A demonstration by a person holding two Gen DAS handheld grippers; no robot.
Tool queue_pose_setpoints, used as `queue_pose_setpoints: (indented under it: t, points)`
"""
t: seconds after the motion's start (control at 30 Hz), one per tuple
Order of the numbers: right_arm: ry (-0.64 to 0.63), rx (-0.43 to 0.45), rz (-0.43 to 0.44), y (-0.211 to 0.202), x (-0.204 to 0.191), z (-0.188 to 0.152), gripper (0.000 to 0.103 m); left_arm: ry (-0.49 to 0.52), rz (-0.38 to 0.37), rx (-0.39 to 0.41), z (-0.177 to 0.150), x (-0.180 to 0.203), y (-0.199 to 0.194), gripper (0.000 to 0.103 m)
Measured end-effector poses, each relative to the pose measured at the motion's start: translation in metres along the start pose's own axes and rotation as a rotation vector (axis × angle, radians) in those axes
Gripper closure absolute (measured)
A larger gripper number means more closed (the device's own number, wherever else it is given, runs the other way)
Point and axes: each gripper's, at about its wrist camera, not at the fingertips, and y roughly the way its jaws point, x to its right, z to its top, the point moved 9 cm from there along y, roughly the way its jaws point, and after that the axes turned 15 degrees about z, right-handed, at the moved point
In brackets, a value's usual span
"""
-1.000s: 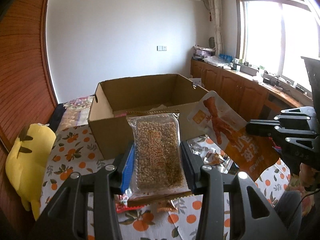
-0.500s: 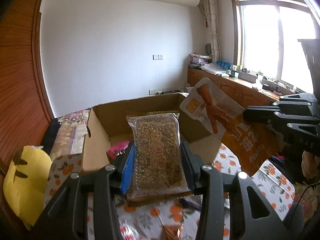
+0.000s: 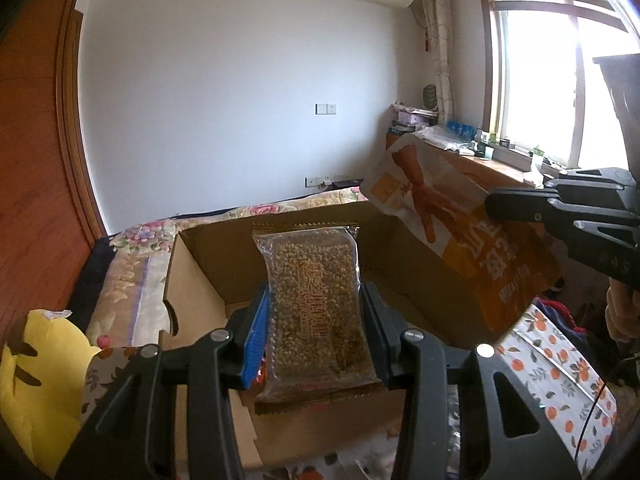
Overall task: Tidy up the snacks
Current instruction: 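Lift both packets over the box and release them inside, then move both open grippers back toward the remaining snacks on the table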
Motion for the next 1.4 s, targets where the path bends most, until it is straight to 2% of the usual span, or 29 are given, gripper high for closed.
queue_pose_setpoints:
  t: [0.2, 0.47, 0.6, 0.73, 0.97, 1.17, 1.4]
  points:
    - [0.014, -0.021, 0.007, 0.036, 0.016, -0.003, 0.103, -0.009, -0.006, -0.030, -0.008, 0.000, 0.024, 0.060]
    - [0.070, -0.090, 0.042, 0.082, 0.019, -0.037, 0.103, 0.005, -0.013, -0.076, -0.022, 0.007, 0.039, 0.055]
    - [0.082, -0.111, 0.050, 0.090, 0.016, -0.045, 0.102, 0.008, -0.010, -0.058, -0.020, 0.007, 0.033, 0.048]
    - [0.093, -0.120, 0.061, 0.089, 0.015, -0.050, 0.098, 0.005, -0.006, -0.049, -0.018, 0.004, 0.026, 0.047]
    - [0.140, -0.096, 0.064, 0.060, 0.012, -0.053, 0.097, 0.005, 0.007, -0.043, -0.020, -0.002, 0.002, 0.047]
    - [0.164, -0.072, 0.063, 0.016, -0.004, -0.058, 0.096, 0.004, 0.014, -0.039, -0.027, -0.007, -0.028, 0.046]
    - [0.215, -0.060, 0.064, -0.027, -0.026, -0.085, 0.093, 0.031, 0.025, -0.058, -0.052, -0.008, -0.054, 0.046]
